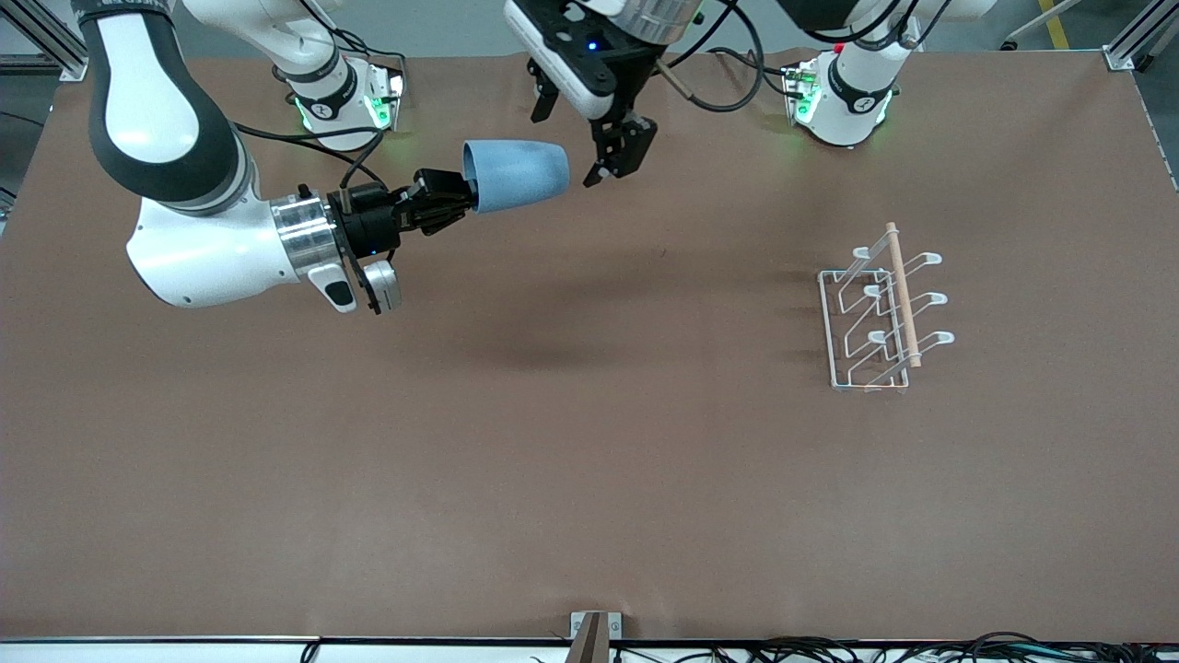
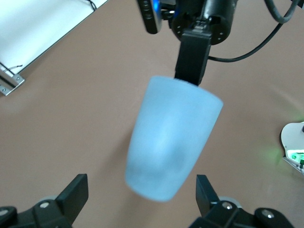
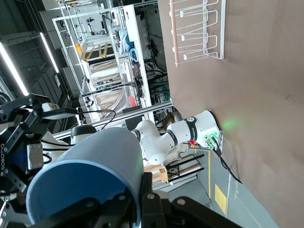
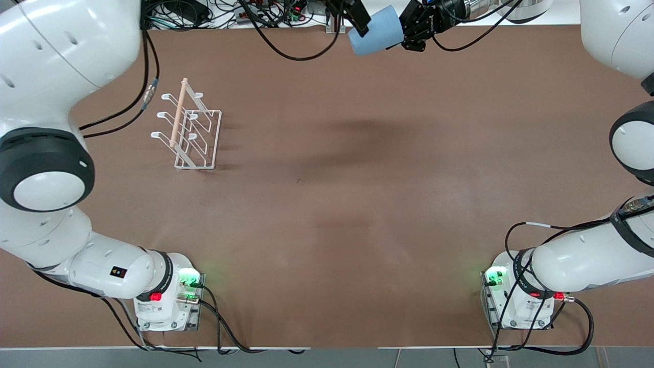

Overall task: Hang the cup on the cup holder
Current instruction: 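Grasp the cup base with the left gripper and open the right gripper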

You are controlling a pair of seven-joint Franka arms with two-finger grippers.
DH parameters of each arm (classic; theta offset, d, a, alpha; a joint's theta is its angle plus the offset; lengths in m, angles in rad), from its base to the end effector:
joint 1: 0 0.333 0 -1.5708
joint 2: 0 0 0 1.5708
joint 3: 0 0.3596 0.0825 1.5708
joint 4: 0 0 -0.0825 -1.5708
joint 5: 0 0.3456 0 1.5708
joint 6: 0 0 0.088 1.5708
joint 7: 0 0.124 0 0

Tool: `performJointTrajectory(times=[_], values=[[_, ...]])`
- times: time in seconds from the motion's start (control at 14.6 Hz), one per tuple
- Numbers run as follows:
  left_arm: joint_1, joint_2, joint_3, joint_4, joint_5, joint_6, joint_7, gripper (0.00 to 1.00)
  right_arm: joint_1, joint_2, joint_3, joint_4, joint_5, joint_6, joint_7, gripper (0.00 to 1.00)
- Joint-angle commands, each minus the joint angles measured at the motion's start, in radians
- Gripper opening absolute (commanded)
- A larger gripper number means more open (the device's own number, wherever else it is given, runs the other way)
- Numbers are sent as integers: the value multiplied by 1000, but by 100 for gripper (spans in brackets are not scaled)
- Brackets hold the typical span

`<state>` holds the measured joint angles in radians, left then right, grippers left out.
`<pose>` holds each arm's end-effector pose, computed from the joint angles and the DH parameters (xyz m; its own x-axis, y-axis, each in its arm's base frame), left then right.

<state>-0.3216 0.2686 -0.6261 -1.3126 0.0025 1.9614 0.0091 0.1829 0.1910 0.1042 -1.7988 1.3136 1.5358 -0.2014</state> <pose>0.4221 -0.4744 0.6814 0.5872 -0.6963 0.4127 -0.7978 -0.5842 0.1493 0.5055 0.2719 0.5446 0.9058 0.3579 -0.2269 -0.1315 -0.2717 -0.9534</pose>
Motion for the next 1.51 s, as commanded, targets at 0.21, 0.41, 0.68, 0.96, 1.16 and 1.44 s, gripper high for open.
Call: performJointTrajectory(times=[0.21, 0.41, 0.68, 0.96, 1.16, 1.44], values=[[-59, 89, 0, 61, 93, 42, 12, 100, 10, 2, -9, 7, 24, -10, -9, 4], [-83, 123, -1, 61, 151, 74, 14, 100, 17, 2, -9, 7, 24, -8, -9, 4], [-97, 155, -1, 59, 178, 79, 17, 91, 17, 2, -9, 6, 22, -8, -10, 4], [-99, 166, 0, 58, 189, 79, 45, 58, 17, 2, -9, 6, 22, -6, -10, 4], [-93, 159, 0, 58, 191, 60, 46, 35, 17, 4, -9, 6, 22, -6, -10, 5], [-74, 133, 11, 58, 246, -74, 48, 35, 13, 4, -11, 7, 22, -10, 3, 99]])
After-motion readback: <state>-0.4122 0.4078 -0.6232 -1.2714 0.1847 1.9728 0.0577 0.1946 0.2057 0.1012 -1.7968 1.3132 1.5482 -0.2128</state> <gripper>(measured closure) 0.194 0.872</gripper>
